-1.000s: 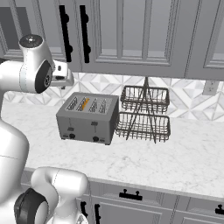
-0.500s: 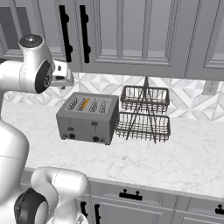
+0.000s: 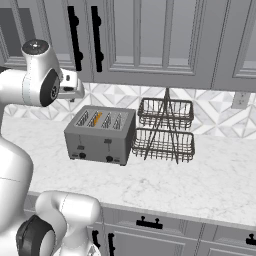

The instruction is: Start the toaster. Once the lever pops up, take the bread to the plate on the dining counter.

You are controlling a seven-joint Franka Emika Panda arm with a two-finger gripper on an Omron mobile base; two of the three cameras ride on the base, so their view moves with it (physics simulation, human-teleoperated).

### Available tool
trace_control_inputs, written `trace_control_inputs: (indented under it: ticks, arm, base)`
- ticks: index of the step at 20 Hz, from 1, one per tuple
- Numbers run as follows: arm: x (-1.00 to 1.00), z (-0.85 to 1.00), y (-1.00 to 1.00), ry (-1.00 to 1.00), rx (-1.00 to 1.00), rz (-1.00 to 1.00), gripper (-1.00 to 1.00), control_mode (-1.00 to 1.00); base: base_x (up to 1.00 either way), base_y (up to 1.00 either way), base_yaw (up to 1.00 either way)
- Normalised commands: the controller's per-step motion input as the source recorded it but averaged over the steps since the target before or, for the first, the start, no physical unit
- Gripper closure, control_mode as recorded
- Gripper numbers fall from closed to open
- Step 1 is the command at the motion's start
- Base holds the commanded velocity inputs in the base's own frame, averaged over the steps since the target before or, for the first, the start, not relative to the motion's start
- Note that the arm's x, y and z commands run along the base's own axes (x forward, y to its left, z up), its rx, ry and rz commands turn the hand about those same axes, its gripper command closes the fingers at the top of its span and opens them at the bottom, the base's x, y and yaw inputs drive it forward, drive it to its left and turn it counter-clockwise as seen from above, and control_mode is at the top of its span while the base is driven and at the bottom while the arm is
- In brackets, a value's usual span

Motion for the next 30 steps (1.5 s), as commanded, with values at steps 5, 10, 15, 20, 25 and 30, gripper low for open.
trace_control_inputs:
  ticks: [5, 10, 15, 20, 25, 30]
  arm:
    - [0.0, 0.0, 0.0, 0.0, 0.0, 0.0, -1.0, -1.0]
    - [0.0, 0.0, 0.0, 0.0, 0.0, 0.0, -1.0, -1.0]
    - [0.0, 0.0, 0.0, 0.0, 0.0, 0.0, -1.0, -1.0]
    - [0.0, 0.0, 0.0, 0.0, 0.0, 0.0, -1.0, -1.0]
    - [0.0, 0.0, 0.0, 0.0, 0.0, 0.0, -1.0, -1.0]
    - [0.0, 0.0, 0.0, 0.0, 0.0, 0.0, -1.0, -1.0]
  base:
    - [0.0, 0.0, 0.0]
    - [0.0, 0.0, 0.0]
    - [0.0, 0.0, 0.0]
    - [0.0, 0.0, 0.0]
    - [0.0, 0.0, 0.0]
    - [0.0, 0.0, 0.0]
